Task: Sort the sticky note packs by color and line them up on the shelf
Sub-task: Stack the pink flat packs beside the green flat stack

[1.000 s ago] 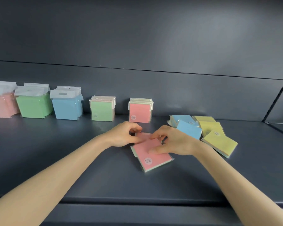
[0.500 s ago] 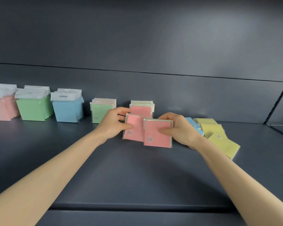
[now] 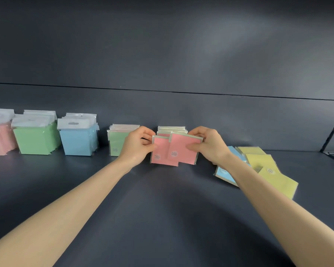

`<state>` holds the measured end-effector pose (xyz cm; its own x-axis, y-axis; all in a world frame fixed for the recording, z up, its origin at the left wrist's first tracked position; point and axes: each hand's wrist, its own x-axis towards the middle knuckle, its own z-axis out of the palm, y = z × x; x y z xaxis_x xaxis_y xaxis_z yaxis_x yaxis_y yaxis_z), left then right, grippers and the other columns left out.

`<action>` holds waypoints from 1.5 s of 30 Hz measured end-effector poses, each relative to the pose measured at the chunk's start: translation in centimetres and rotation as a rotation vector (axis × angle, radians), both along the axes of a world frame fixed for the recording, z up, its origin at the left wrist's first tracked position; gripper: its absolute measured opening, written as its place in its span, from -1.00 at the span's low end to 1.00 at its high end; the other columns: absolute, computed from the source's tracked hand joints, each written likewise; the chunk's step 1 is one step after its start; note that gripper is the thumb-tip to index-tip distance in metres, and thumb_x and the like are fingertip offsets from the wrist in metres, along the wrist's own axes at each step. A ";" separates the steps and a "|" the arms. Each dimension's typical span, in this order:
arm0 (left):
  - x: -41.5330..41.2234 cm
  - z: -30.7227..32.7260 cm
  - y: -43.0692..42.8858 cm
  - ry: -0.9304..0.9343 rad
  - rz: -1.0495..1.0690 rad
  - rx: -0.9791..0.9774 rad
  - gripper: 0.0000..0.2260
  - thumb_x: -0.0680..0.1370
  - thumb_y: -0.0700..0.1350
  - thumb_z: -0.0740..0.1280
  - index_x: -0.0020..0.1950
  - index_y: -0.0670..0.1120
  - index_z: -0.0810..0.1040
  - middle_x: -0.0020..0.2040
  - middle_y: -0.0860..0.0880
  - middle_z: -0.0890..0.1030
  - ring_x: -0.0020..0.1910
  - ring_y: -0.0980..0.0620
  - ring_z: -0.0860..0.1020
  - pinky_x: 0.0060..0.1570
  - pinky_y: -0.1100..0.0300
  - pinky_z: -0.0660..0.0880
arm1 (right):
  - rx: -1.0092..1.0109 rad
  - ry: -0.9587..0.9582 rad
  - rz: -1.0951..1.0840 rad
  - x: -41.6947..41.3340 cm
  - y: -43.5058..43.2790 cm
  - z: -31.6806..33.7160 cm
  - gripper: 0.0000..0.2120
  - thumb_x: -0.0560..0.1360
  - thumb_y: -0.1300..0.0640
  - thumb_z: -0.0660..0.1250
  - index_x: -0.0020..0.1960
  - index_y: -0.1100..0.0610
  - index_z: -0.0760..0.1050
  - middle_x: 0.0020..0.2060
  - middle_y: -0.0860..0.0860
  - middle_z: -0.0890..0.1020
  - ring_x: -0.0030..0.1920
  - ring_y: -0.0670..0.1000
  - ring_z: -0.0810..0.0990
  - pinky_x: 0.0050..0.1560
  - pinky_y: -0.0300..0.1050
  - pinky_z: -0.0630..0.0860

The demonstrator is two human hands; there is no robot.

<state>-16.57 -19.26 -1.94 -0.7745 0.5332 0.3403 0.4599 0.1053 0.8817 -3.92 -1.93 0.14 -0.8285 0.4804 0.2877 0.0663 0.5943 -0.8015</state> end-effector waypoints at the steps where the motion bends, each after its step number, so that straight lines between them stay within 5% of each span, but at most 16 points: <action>1: 0.0 -0.1 0.2 0.004 0.000 0.005 -0.76 0.41 -0.35 0.41 -0.02 -0.08 0.52 -0.13 0.02 0.59 -0.17 0.03 0.59 -0.17 0.29 0.50 | 0.020 -0.003 -0.009 -0.3 0.0 -0.1 -0.77 0.39 0.28 0.44 -0.11 -0.02 0.51 -0.11 -0.05 0.62 -0.06 0.01 0.58 -0.05 -0.22 0.47; 7: 0.1 -1.7 0.8 0.042 -0.106 -0.084 -0.48 0.34 -0.28 0.51 0.21 0.05 0.46 0.09 0.05 0.52 0.07 0.10 0.52 -0.07 0.31 0.49 | 0.212 0.035 -0.078 -1.5 -0.4 -1.2 -0.69 0.39 0.28 0.43 0.10 0.11 0.49 0.02 0.02 0.39 -0.12 -0.10 0.44 -0.19 -0.54 0.34; 13: 0.2 -2.9 1.3 0.147 -0.029 -0.137 -0.27 0.32 -0.11 0.57 0.39 0.06 0.28 0.21 0.06 0.36 0.11 0.13 0.41 0.00 0.30 0.36 | 0.324 -0.133 -0.098 -2.0 -0.3 -2.1 -0.35 0.38 0.08 0.46 0.38 0.05 0.24 0.09 -0.06 0.27 0.09 0.07 0.44 0.12 -0.01 0.48; 17: -0.1 -3.4 1.7 0.183 -0.076 -0.244 -0.28 0.36 0.02 0.53 0.44 0.00 0.28 0.26 0.08 0.44 0.24 0.09 0.43 0.15 0.25 0.33 | 0.342 -0.205 -0.064 -2.0 0.5 -1.6 -0.38 0.38 0.23 0.38 0.40 0.10 0.28 0.12 0.08 0.47 -0.05 0.08 0.54 0.04 -0.10 0.49; 20: -0.3 -3.4 1.6 0.223 -0.087 -0.269 -0.40 0.45 -0.10 0.46 0.44 0.01 0.32 0.31 0.04 0.50 0.30 0.04 0.45 0.18 0.26 0.33 | 0.373 -0.143 -0.047 -2.2 0.4 -1.6 -0.45 0.41 0.32 0.35 0.37 0.14 0.34 0.11 0.10 0.48 -0.13 0.07 0.56 -0.06 -0.25 0.42; 27: -1.0 -3.7 2.1 0.289 -0.014 -0.322 -0.51 0.49 -0.17 0.41 0.37 -0.04 0.33 0.29 -0.02 0.48 0.22 -0.02 0.50 0.18 0.06 0.45 | 0.529 -0.183 -0.049 -3.0 0.2 -1.6 -0.40 0.46 0.19 0.35 0.44 0.02 0.22 0.20 0.03 0.33 0.03 0.11 0.52 0.09 0.05 0.51; 30: -1.3 -3.6 2.1 0.292 -0.004 -0.346 -0.35 0.47 -0.15 0.43 0.48 -0.05 0.18 0.37 -0.04 0.42 0.29 -0.04 0.45 0.25 0.03 0.41 | 0.568 -0.226 -0.063 -3.0 0.4 -1.4 -0.34 0.46 0.13 0.34 0.49 0.04 0.13 0.23 0.04 0.35 0.16 0.11 0.43 0.10 0.00 0.48; 33: -1.3 -3.1 2.1 0.252 -0.071 -0.353 -0.19 0.49 -0.16 0.41 0.56 -0.01 -0.06 0.46 -0.05 0.32 0.38 -0.06 0.36 0.34 0.00 0.34 | 0.466 -0.291 -0.045 -3.1 0.3 -1.3 -0.40 0.45 0.16 0.32 0.41 0.14 0.14 -0.01 0.09 0.53 -0.05 0.16 0.52 0.00 0.04 0.53; 39: -0.9 -2.2 2.2 0.212 -0.138 -0.365 -0.19 0.51 -0.27 0.36 0.55 0.04 -0.11 0.32 -0.03 0.46 0.22 0.03 0.47 0.22 0.21 0.37 | 0.440 -0.327 0.012 -3.4 -0.2 -1.5 -0.30 0.48 0.26 0.25 0.51 0.18 -0.04 -0.36 -0.02 0.45 -0.19 0.10 0.46 -0.15 -0.06 0.47; 45: -0.9 -1.7 2.0 0.228 -0.154 -0.354 -0.22 0.50 -0.29 0.37 0.54 0.06 -0.03 0.09 0.13 0.44 0.05 0.09 0.49 0.09 0.25 0.40 | 0.424 -0.344 0.037 -3.6 -0.1 -1.1 -0.29 0.47 0.26 0.26 0.52 0.14 0.01 -0.22 0.12 0.53 -0.14 0.16 0.53 -0.04 0.02 0.53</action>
